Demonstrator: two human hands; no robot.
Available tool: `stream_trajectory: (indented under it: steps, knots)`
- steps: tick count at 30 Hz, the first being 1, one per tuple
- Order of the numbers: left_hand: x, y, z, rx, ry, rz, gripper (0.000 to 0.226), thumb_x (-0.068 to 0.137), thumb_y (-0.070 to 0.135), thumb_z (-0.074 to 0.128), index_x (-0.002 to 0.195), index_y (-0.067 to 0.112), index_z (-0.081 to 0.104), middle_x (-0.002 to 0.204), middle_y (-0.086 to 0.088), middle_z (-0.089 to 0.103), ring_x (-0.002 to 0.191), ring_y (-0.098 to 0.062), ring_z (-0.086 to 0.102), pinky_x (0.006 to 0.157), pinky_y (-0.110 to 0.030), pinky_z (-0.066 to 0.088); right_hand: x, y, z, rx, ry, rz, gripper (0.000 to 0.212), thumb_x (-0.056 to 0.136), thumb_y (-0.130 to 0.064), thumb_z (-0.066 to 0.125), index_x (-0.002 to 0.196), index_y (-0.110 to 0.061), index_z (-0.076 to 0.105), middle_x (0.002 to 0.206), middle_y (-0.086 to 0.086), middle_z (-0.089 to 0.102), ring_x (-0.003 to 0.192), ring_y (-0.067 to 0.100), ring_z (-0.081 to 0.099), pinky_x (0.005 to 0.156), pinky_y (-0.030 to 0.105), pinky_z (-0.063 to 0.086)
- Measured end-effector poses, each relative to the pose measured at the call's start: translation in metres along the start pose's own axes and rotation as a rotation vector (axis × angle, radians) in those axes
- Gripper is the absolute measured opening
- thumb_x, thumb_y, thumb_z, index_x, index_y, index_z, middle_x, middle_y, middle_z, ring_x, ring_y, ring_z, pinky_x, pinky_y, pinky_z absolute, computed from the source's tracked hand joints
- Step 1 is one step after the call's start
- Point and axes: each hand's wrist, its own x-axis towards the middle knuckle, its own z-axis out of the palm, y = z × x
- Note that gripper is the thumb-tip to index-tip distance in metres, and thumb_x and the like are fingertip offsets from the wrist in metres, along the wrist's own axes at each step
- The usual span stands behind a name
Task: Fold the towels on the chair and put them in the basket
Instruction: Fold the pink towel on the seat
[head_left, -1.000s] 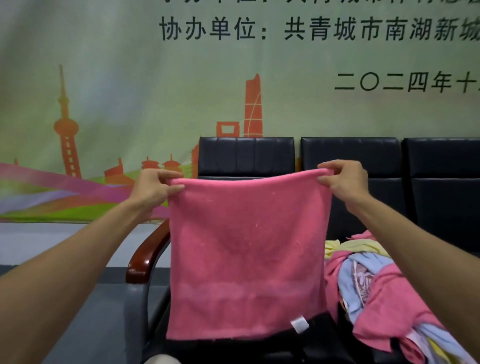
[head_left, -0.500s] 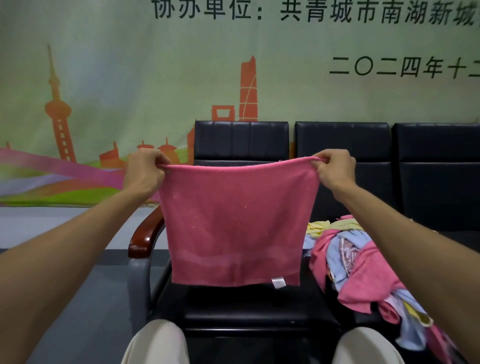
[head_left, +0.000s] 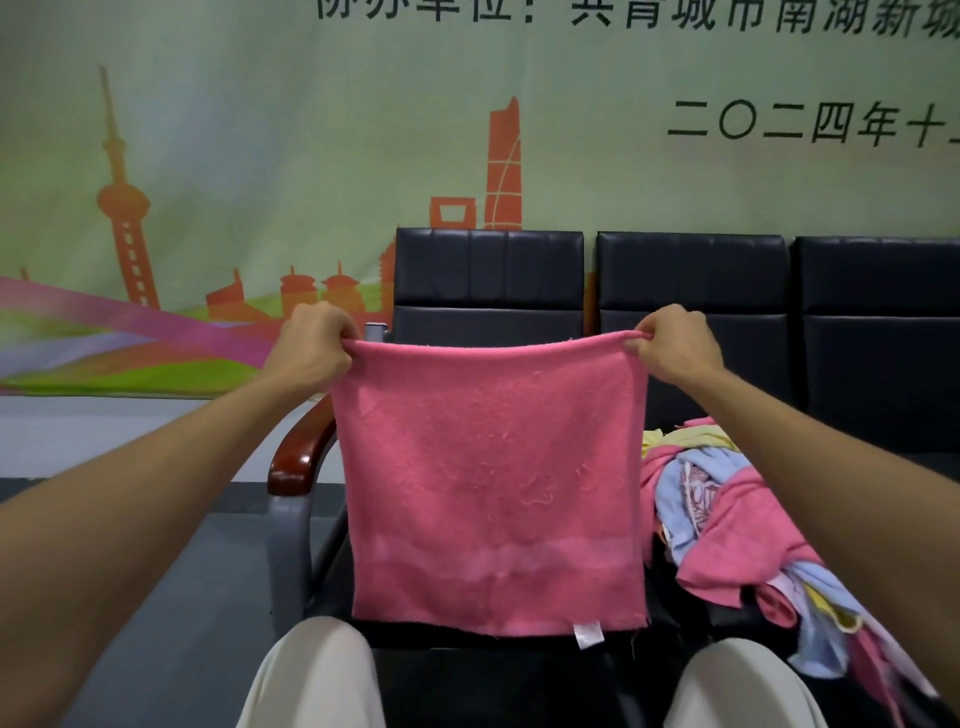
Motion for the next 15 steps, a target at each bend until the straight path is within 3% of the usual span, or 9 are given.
stream_trajectory:
  steps: [3,6,8,11,15]
  knots:
    - [0.002,-0.002,0.005,-0.067,0.003,-0.014,0.028,0.071,-0.013,0.072,0.095,0.001,0.075,0.089,-0.014,0.071,0.078,-0.024,0.061,0.069,-0.031,0.052,0.003,0.001,0.003,0.059,0.016,0.01,0.015,0.083,-0.014,0.074,0.096,-0.006,0.072,0.085,0.007,0.065,0.081,0.021,0.062,0.069,0.033,0.051]
    - [0.005,-0.009,0.014,-0.156,-0.094,-0.06,0.022,0.075,-0.012,0.062,0.085,0.002,0.076,0.087,-0.018,0.072,0.076,-0.025,0.06,0.065,-0.036,0.054,0.01,0.001,0.01,0.176,0.051,0.056,0.014,0.081,0.001,0.073,0.088,-0.011,0.069,0.094,0.009,0.066,0.091,0.023,0.063,0.079,0.034,0.055]
    - [0.006,-0.011,0.018,-0.259,-0.212,-0.12,0.02,0.084,-0.006,0.056,0.079,0.005,0.073,0.086,-0.018,0.07,0.076,-0.025,0.06,0.071,-0.045,0.056,0.015,0.002,0.017,0.242,0.061,0.093,0.016,0.084,0.005,0.068,0.09,-0.01,0.071,0.098,0.01,0.066,0.097,0.024,0.062,0.083,0.034,0.055]
    - [0.01,-0.013,0.023,-0.453,-0.331,-0.239,0.015,0.096,0.012,0.055,0.096,0.005,0.068,0.093,-0.012,0.066,0.088,-0.027,0.064,0.083,-0.043,0.056,0.019,0.006,0.025,0.253,0.043,0.125,0.02,0.09,0.003,0.06,0.102,-0.006,0.073,0.104,0.01,0.066,0.095,0.02,0.058,0.083,0.031,0.051]
    - [0.013,-0.019,0.031,-0.247,-0.233,-0.148,0.012,0.089,0.005,0.063,0.094,-0.001,0.072,0.087,-0.015,0.069,0.085,-0.031,0.067,0.079,-0.044,0.059,0.02,0.014,0.038,0.157,0.011,0.121,0.023,0.093,0.001,0.056,0.108,-0.006,0.071,0.105,0.014,0.068,0.094,0.025,0.063,0.079,0.033,0.052]
